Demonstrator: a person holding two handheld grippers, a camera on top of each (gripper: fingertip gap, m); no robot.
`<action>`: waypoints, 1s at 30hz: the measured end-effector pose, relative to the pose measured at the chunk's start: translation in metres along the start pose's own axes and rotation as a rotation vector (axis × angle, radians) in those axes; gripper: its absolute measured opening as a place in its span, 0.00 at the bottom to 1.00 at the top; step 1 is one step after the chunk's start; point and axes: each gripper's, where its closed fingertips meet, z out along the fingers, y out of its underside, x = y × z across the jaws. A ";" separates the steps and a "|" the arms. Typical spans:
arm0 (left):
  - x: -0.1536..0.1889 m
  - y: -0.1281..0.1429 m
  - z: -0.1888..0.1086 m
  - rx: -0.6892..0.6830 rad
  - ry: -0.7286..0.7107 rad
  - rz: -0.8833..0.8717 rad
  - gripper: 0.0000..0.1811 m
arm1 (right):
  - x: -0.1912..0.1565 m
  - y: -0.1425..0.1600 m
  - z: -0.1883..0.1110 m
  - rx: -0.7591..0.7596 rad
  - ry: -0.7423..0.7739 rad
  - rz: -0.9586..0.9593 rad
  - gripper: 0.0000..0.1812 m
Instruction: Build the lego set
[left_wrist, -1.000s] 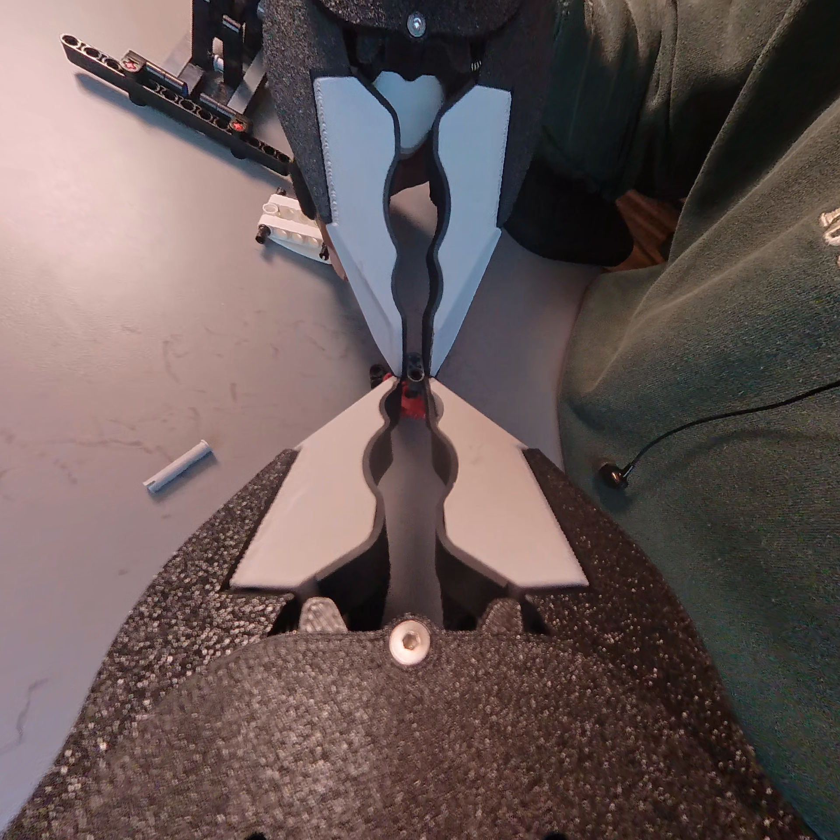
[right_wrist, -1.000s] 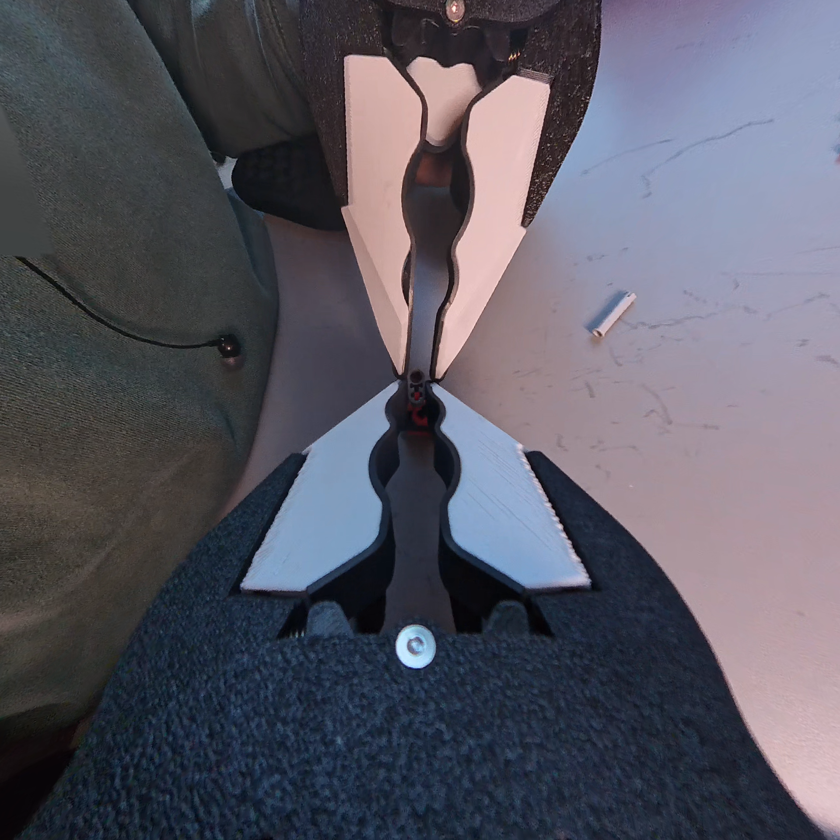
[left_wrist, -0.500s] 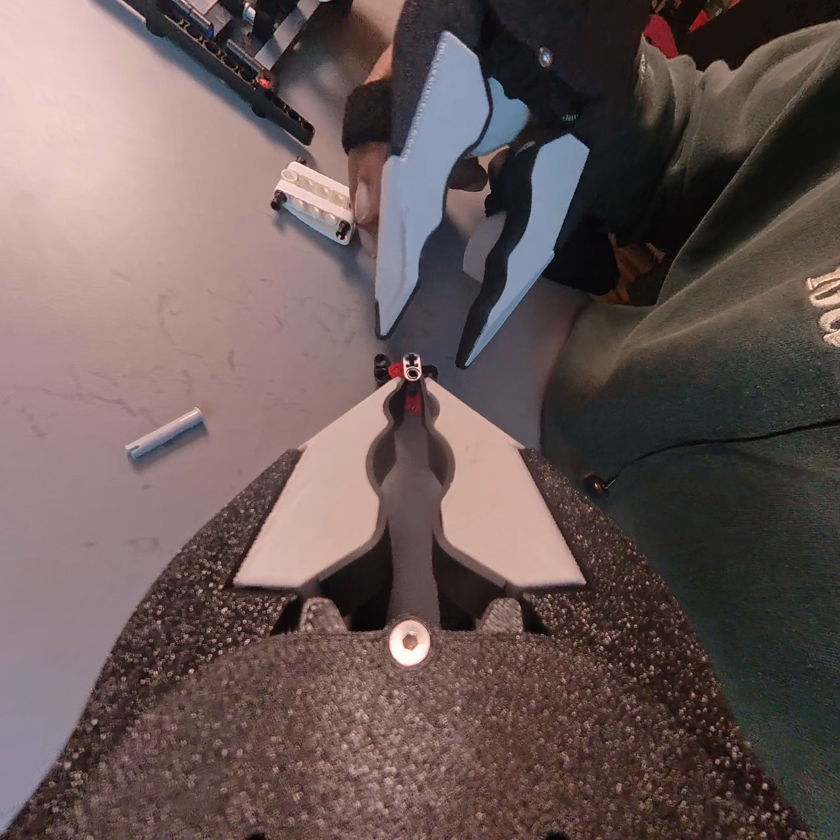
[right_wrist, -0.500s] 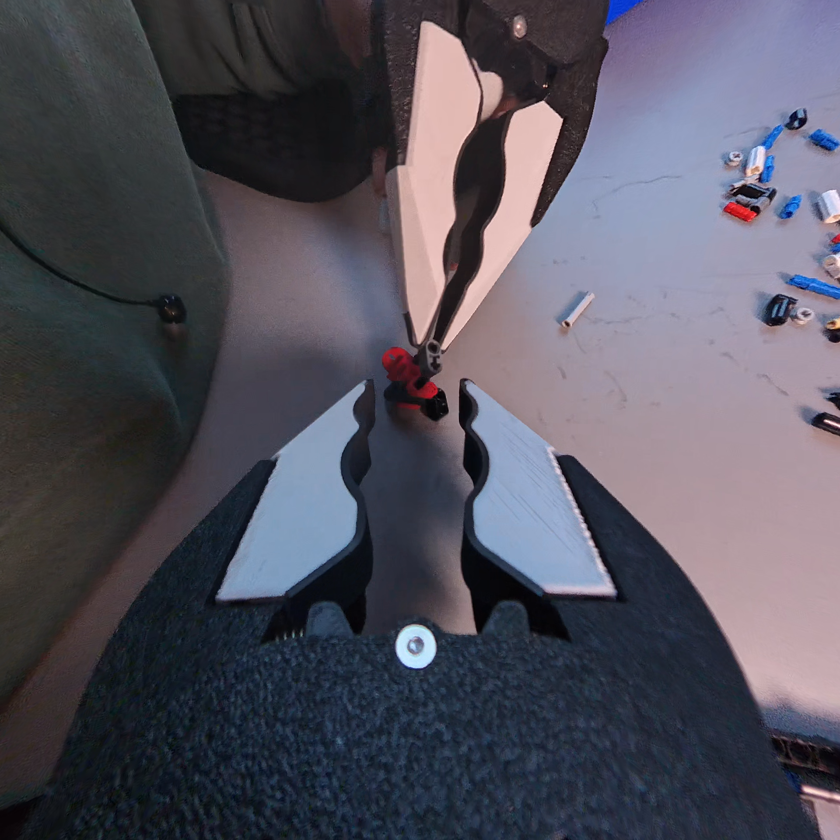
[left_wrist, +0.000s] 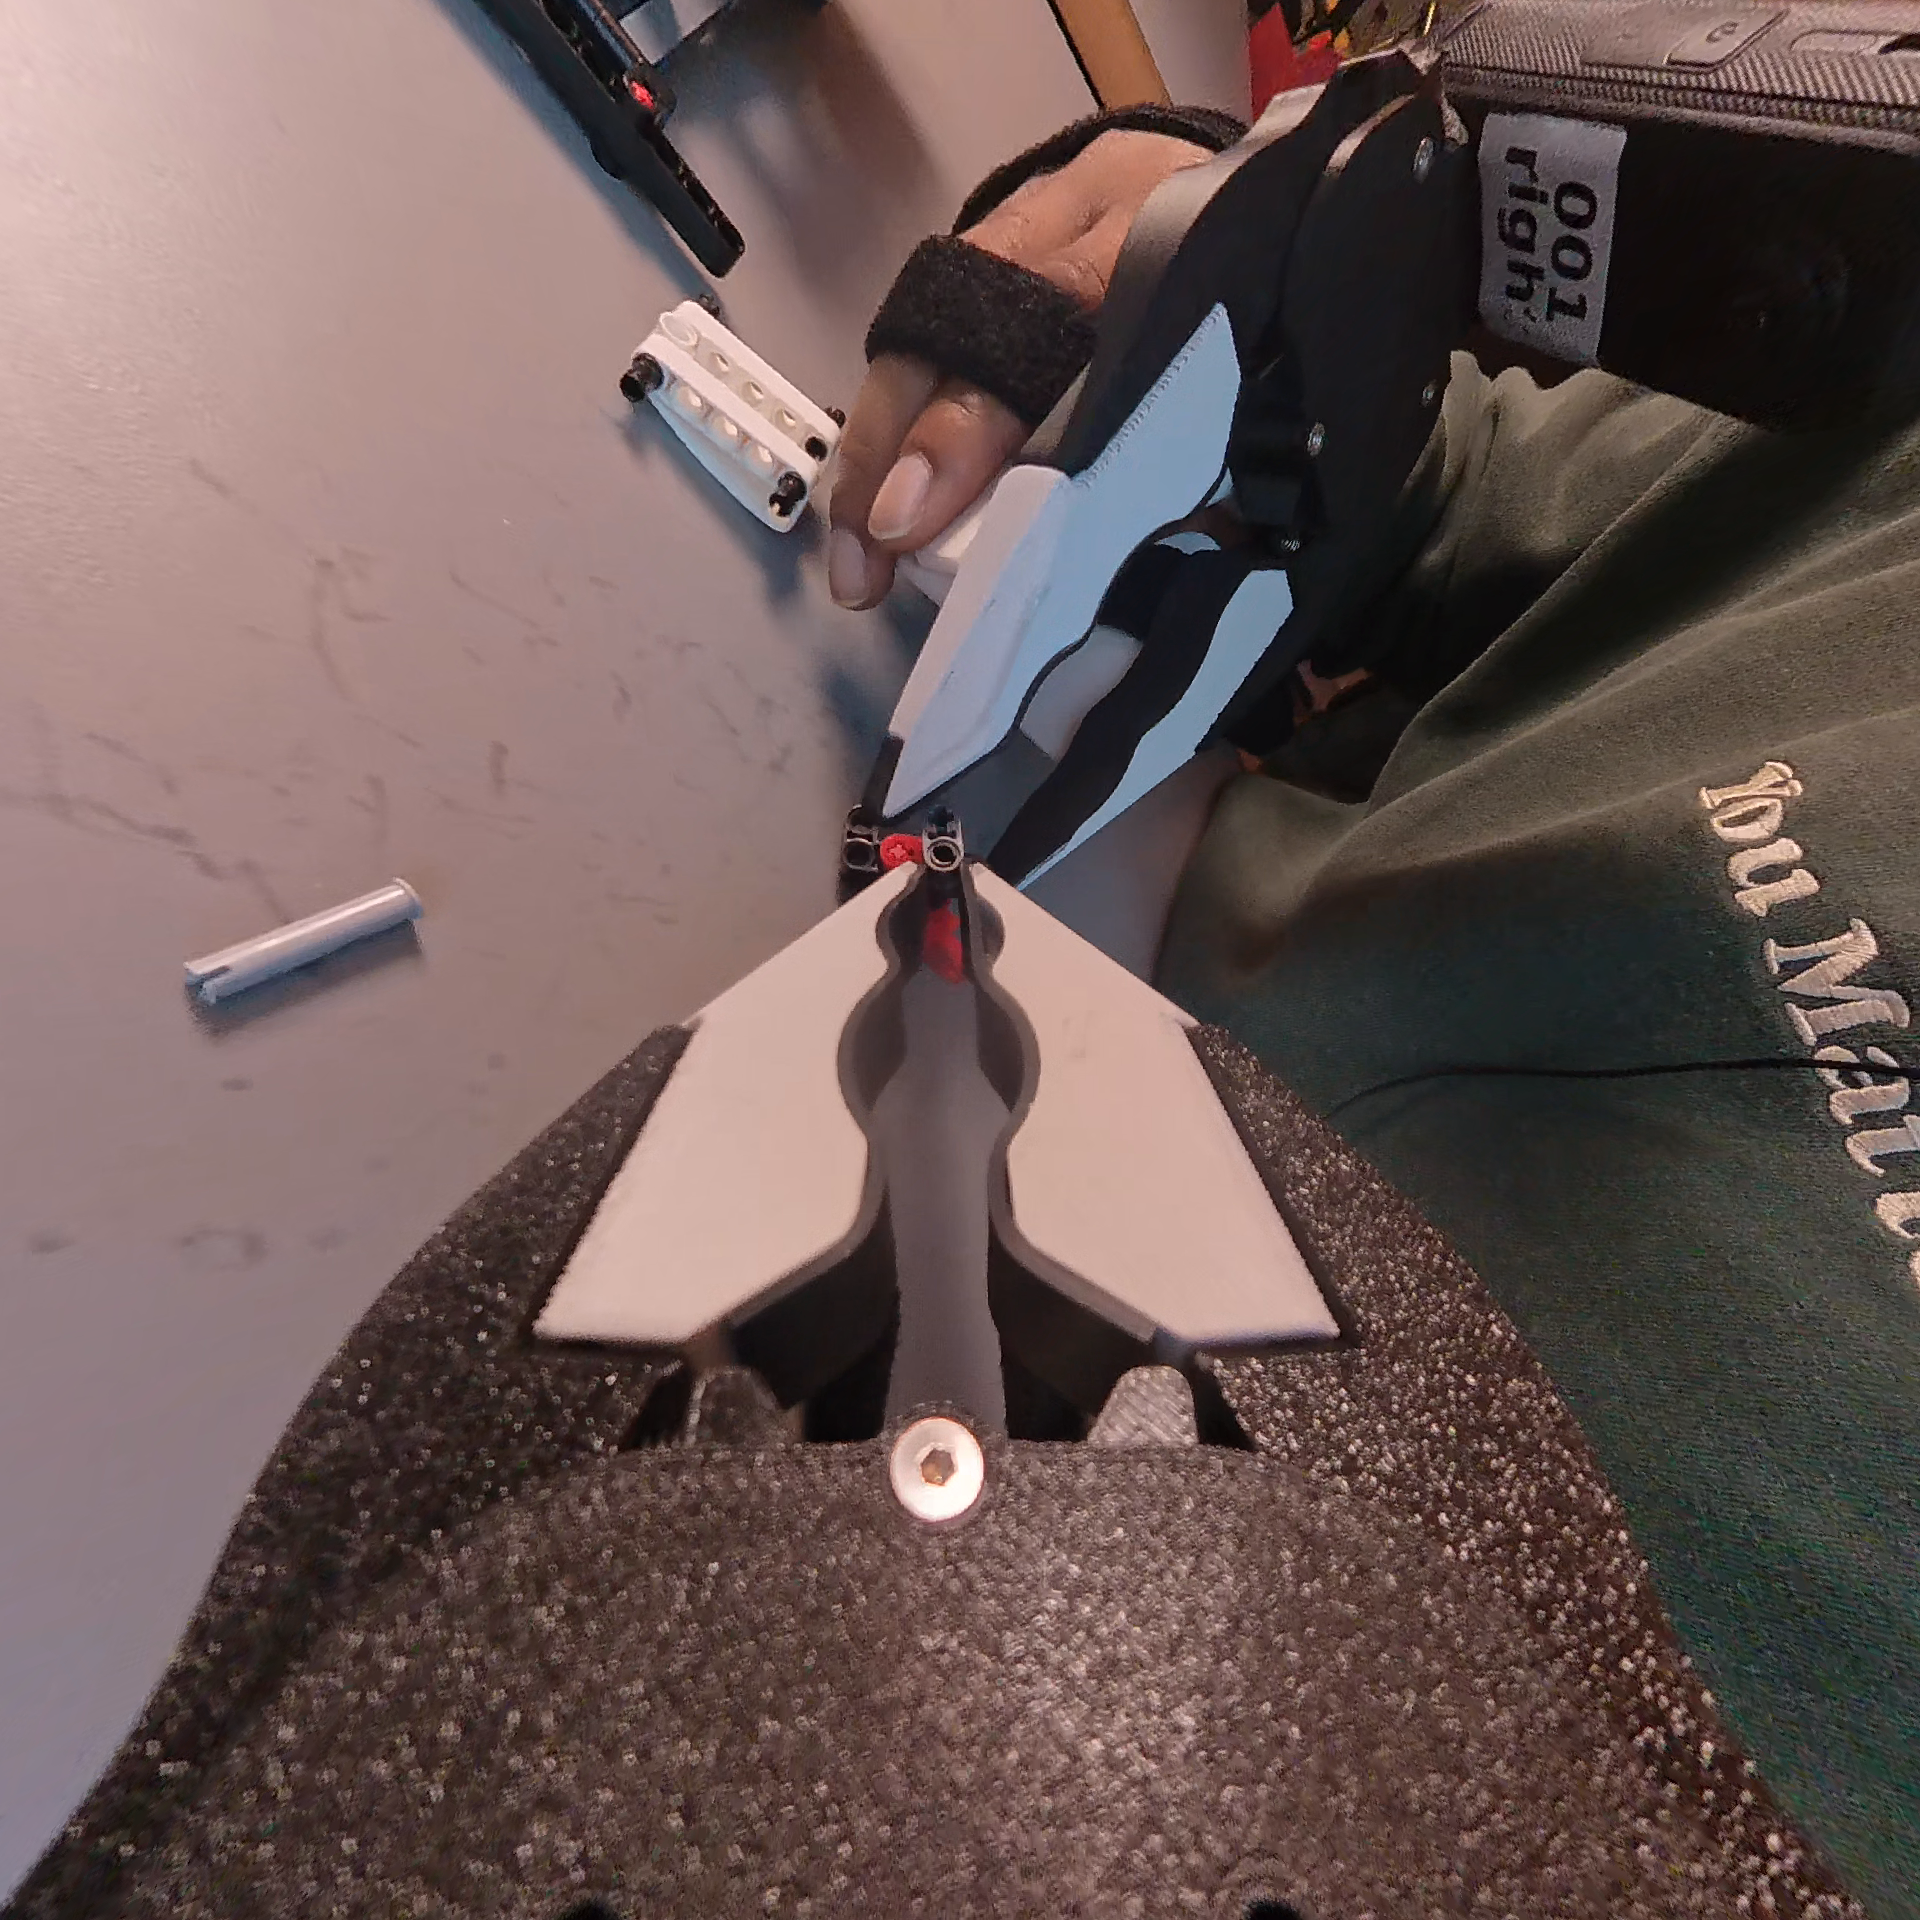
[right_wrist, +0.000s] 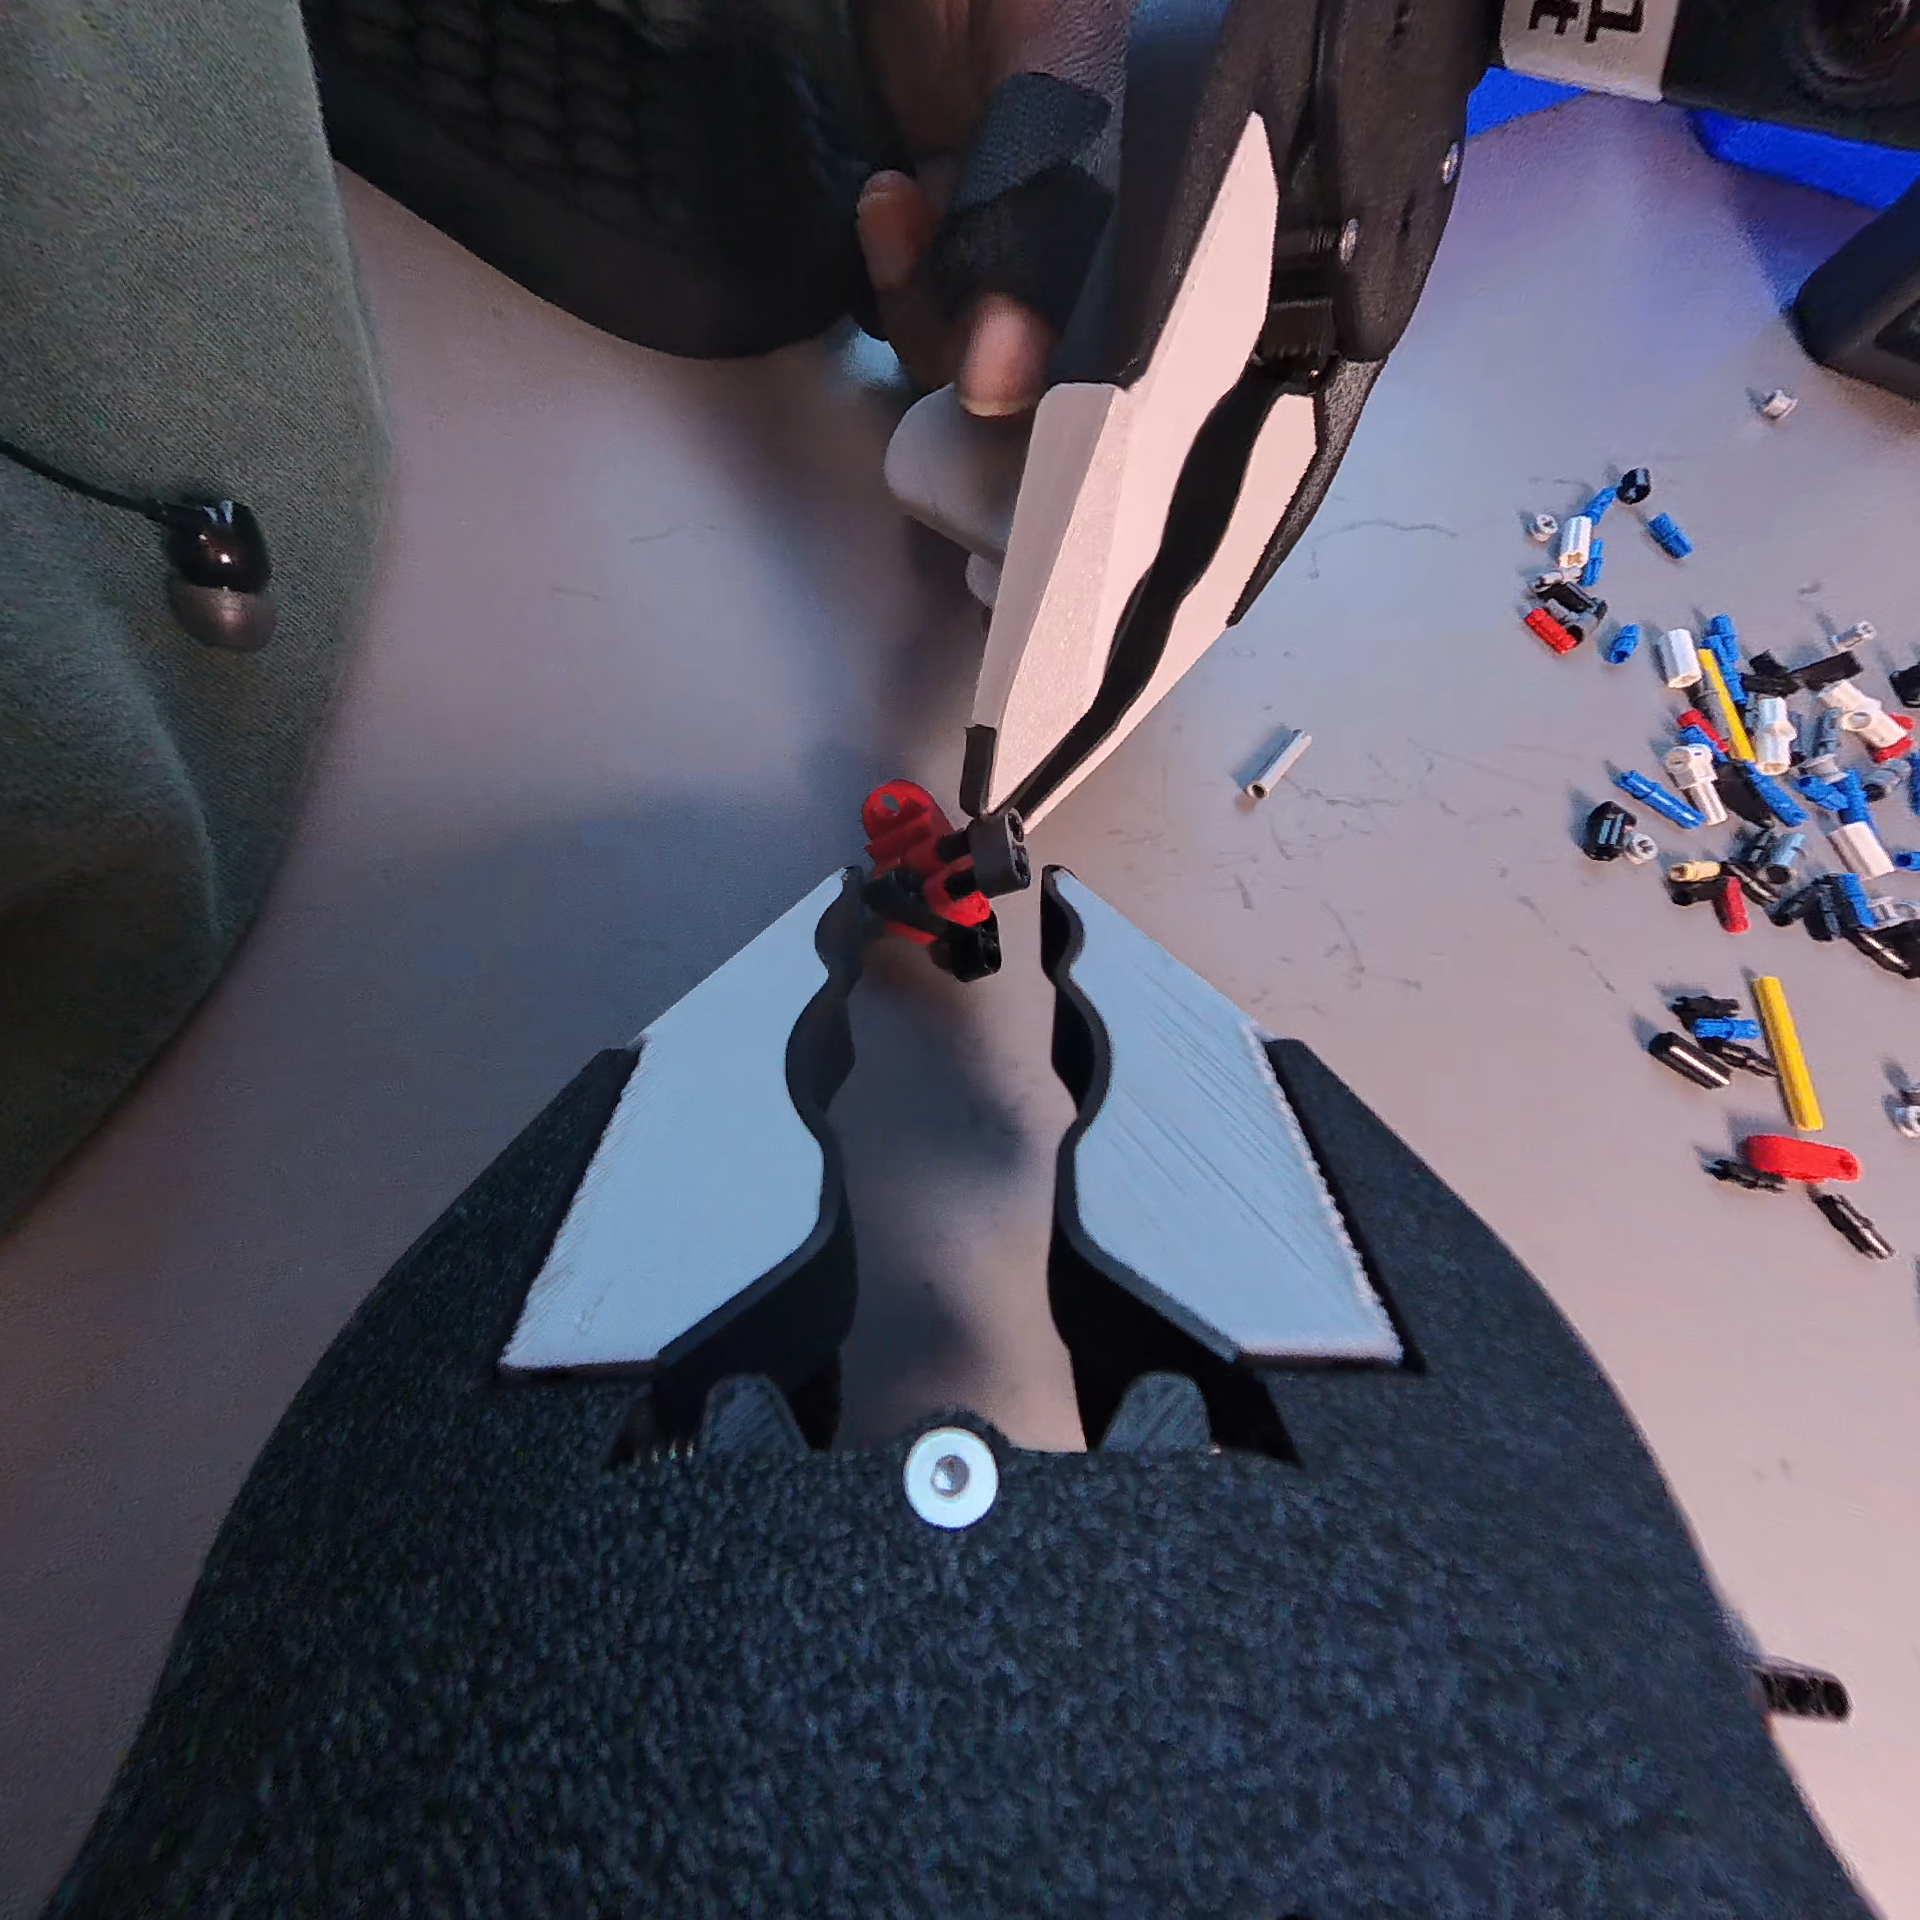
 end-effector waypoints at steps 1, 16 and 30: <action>0.000 0.000 0.000 -0.001 0.000 -0.001 0.03 | 0.000 0.000 0.000 -0.001 0.011 -0.011 0.19; -0.002 0.001 0.000 -0.055 -0.058 0.109 0.03 | 0.001 0.001 0.002 -0.011 0.088 -0.123 0.17; 0.000 0.002 0.003 -0.091 -0.033 0.103 0.02 | -0.002 -0.001 0.004 -0.020 0.120 -0.190 0.18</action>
